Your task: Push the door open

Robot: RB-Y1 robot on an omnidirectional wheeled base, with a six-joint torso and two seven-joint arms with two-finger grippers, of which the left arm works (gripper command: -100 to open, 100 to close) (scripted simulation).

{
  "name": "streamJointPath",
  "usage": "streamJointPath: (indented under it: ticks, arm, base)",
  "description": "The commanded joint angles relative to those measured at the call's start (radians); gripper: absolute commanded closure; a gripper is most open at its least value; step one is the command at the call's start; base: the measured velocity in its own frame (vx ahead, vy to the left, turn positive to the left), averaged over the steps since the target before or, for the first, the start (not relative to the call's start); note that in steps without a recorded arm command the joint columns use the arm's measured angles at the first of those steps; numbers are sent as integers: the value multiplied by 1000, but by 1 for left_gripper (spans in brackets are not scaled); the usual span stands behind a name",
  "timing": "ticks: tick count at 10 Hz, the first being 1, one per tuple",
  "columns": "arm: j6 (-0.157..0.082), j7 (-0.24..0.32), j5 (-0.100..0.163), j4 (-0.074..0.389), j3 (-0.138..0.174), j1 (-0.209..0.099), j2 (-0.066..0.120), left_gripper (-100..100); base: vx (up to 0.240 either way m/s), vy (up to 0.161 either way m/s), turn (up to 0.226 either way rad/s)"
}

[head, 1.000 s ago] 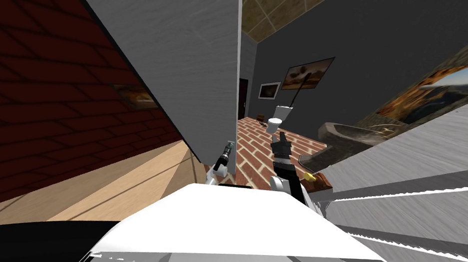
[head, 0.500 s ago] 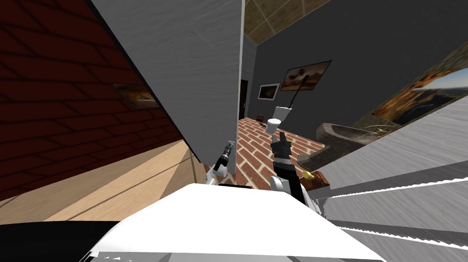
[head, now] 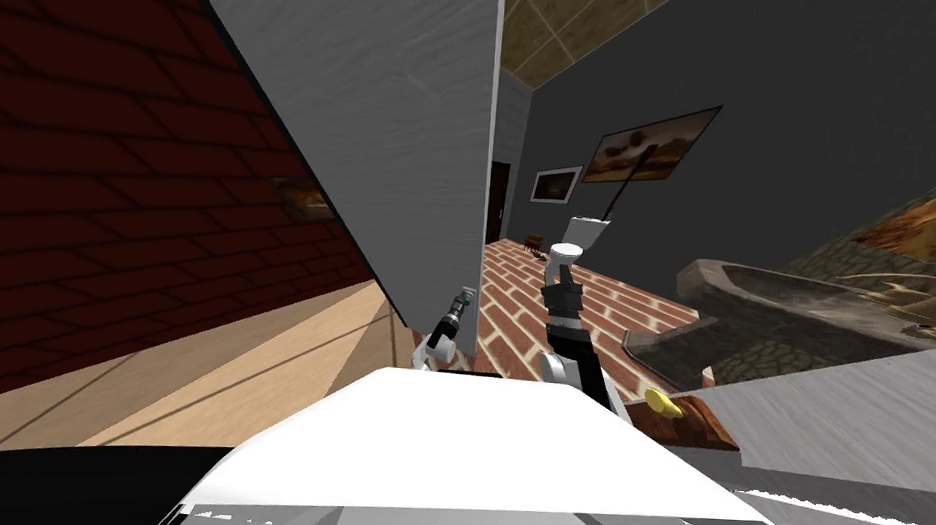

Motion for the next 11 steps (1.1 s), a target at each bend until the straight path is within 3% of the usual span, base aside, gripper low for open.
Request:
streamJointPath:
  ticks: [1,2,3,6,7,8,11]
  arm:
    - [-3,-17,17,-20,-16,16,20,100]
    - [-3,-31,29,-31,-38,28,25,100]
    - [-6,-35,25,-42,-60,47,36,-100]
    - [-7,-59,30,-76,-113,90,34,-100]
    - [-7,-72,33,-94,-141,114,23,-100]
    - [-7,-72,33,-94,-141,114,23,-100]
    - [-7,-100,39,-135,-204,166,-36,-100]
  base:
    - [163,-14,314]
    - [196,-20,342]
    - [14,16,204]
    - [-175,53,90]
    - [-188,51,127]
    - [-119,49,43]
    - [-114,47,112]
